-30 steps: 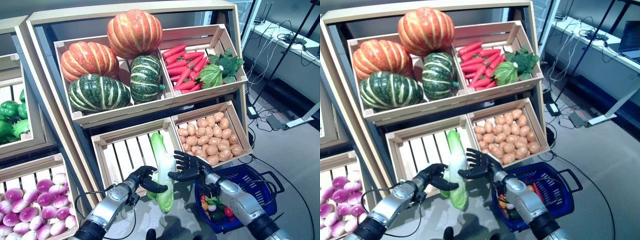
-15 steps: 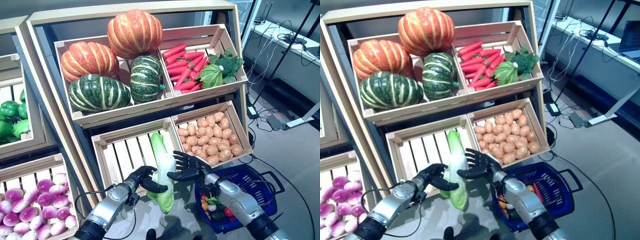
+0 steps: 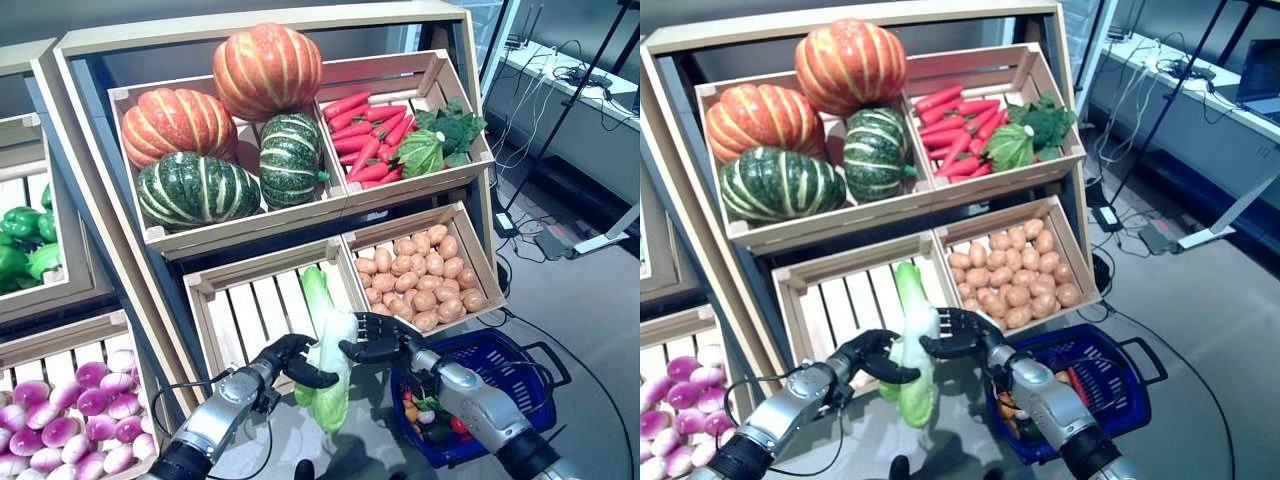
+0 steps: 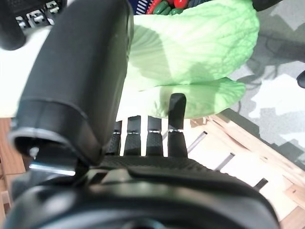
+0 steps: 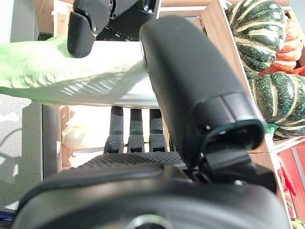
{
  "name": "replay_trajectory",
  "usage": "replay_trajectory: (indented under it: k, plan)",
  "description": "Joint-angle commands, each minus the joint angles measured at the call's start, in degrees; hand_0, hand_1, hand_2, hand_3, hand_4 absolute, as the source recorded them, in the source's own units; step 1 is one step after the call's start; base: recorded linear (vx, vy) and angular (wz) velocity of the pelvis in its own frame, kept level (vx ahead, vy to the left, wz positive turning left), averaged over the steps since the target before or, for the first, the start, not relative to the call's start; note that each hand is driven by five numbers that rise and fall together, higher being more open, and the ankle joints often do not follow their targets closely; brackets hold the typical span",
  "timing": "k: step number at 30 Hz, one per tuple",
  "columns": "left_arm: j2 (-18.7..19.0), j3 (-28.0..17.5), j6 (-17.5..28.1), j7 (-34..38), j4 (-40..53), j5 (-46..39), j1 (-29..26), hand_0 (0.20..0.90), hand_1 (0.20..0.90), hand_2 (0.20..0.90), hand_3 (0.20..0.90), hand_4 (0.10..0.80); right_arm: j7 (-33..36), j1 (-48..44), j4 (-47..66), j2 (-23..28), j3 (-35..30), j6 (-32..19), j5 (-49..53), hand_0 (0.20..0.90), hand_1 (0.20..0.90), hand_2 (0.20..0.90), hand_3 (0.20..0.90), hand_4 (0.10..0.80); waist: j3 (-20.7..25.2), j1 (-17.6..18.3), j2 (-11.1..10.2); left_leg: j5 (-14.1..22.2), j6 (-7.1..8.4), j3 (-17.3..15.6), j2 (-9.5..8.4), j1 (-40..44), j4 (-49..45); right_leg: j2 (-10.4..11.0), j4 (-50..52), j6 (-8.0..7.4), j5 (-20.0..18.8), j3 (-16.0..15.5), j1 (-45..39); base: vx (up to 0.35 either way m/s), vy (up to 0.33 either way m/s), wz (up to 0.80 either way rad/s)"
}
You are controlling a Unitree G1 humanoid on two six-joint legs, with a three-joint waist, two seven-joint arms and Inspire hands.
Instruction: Put vegetables into the basket
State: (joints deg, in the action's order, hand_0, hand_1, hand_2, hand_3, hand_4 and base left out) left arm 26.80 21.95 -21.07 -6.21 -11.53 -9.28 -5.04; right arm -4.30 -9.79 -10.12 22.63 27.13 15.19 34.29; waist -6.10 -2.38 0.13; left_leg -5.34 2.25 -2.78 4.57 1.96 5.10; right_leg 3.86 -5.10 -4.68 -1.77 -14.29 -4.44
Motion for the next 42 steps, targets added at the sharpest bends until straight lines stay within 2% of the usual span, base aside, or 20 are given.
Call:
replay_trajectory:
  k: [1, 9, 10, 11, 22, 26, 28, 35, 42]
  plan:
    - [0.4, -0.1, 4.6, 0.9, 3.0, 1.1, -9.0, 0.3, 0.3, 0.3, 0.3, 0.4, -1.1, -4.6, 3.2, -4.2, 0.0, -6.3, 5.6, 0.3, 0.3, 0.3, 0.3, 0.4, 1.9, -0.6, -2.2, 4.4, 1.5, 0.7, 0.0, 1.8, -0.1, 4.6, 0.1, -3.24, -1.5, 2.2, -0.8, 0.0, 0.0, 0.0]
    - [0.2, 0.0, 5.0, 1.3, 2.6, 0.9, -9.1, 0.3, 0.3, 0.3, 0.3, 0.4, -1.1, -4.5, 3.1, -4.6, -0.3, -7.3, 6.8, 0.3, 0.3, 0.3, 0.3, 0.4, 2.0, -0.5, -2.1, 4.4, 1.55, 0.6, 0.04, 1.8, -0.1, 4.6, 0.1, -3.25, -1.4, 2.3, -0.7, 0.0, 0.0, 0.0]
    - [0.2, 0.0, 5.2, 1.5, 2.7, 0.6, -9.0, 0.455, 0.455, 0.455, 0.455, 0.504, -0.8, -4.4, 3.3, -4.6, -0.4, -7.5, 7.7, 0.3, 0.3, 0.3, 0.3, 0.4, 1.9, -0.5, -2.1, 4.4, 1.59, 0.6, 0.09, 1.8, -0.1, 4.6, 0.1, -3.27, -1.5, 2.2, -0.7, 0.0, 0.0, 0.0]
    - [0.2, 0.0, 5.4, 1.8, 2.7, 0.5, -9.0, 0.9, 0.9, 0.9, 0.9, 0.8, -0.7, -4.4, 3.4, -4.6, -0.6, -7.9, 8.6, 0.3, 0.3, 0.3, 0.3, 0.4, 1.8, -0.5, -2.1, 4.3, 1.63, 0.6, 0.15, 1.9, -0.1, 4.6, 0.1, -3.27, -1.5, 2.2, -0.7, 0.0, 0.0, 0.0]
    - [1.3, -1.5, 5.1, 0.5, 4.5, -6.6, -7.9, 0.9, 0.9, 0.9, 0.9, 0.8, -0.7, -3.1, 9.6, 0.0, -5.2, -9.3, 10.5, 0.3, 0.3, 0.3, 0.3, 0.4, 1.2, -0.1, -2.1, 5.0, 1.48, 0.2, 0.25, 2.5, -0.1, 4.2, 0.1, -3.42, -1.3, 2.1, -1.1, -0.006, -0.001, 0.0]
    - [1.1, -3.0, 4.3, -0.3, 4.8, -8.8, -7.2, 0.9, 0.9, 0.9, 0.9, 0.8, -0.4, -2.5, 11.3, 1.2, -8.9, -11.1, 11.3, 0.3, 0.3, 0.3, 0.3, 0.4, 1.1, 0.1, -2.1, 5.0, 1.38, -0.1, 0.36, 2.5, -0.1, 4.2, 0.1, -3.41, -1.3, 2.1, -1.1, 0.0, 0.0, 0.0]
    - [1.0, -3.9, 4.0, -0.6, 4.7, -9.5, -7.0, 0.9, 0.9, 0.9, 0.9, 0.8, 0.5, -2.1, 12.2, 1.6, -10.9, -13.1, 10.1, 0.3, 0.3, 0.3, 0.3, 0.4, 1.0, 0.3, -2.1, 5.0, 1.32, -0.2, 0.44, 2.5, -0.1, 4.1, 0.1, -3.4, -1.2, 2.1, -1.1, -0.023, 0.007, -0.04]
    - [0.8, -6.4, 2.8, -1.5, 5.6, -11.4, -5.7, 0.9, 0.9, 0.9, 0.9, 0.8, 3.0, -0.6, 14.6, 3.9, -17.9, -15.5, 6.0, 0.3, 0.3, 0.3, 0.3, 0.4, 1.1, 1.2, -2.1, 4.8, 1.04, -1.0, 0.61, 2.2, -0.1, 3.8, 0.1, -3.28, -1.5, 2.9, -0.5, -0.014, 0.006, -0.03]
    - [0.5, -8.3, 3.2, -0.8, 5.3, -12.8, -4.2, 0.9, 0.9, 0.9, 0.9, 0.8, 8.8, 0.4, 15.7, 5.9, -26.4, -18.6, 6.5, 0.3, 0.3, 0.3, 0.3, 0.4, 0.9, 2.3, -2.5, 4.9, 0.85, -2.2, 0.99, 2.0, -0.1, 3.2, 0.1, -3.1, -1.5, 4.0, 0.0, -0.014, 0.0, -0.1]
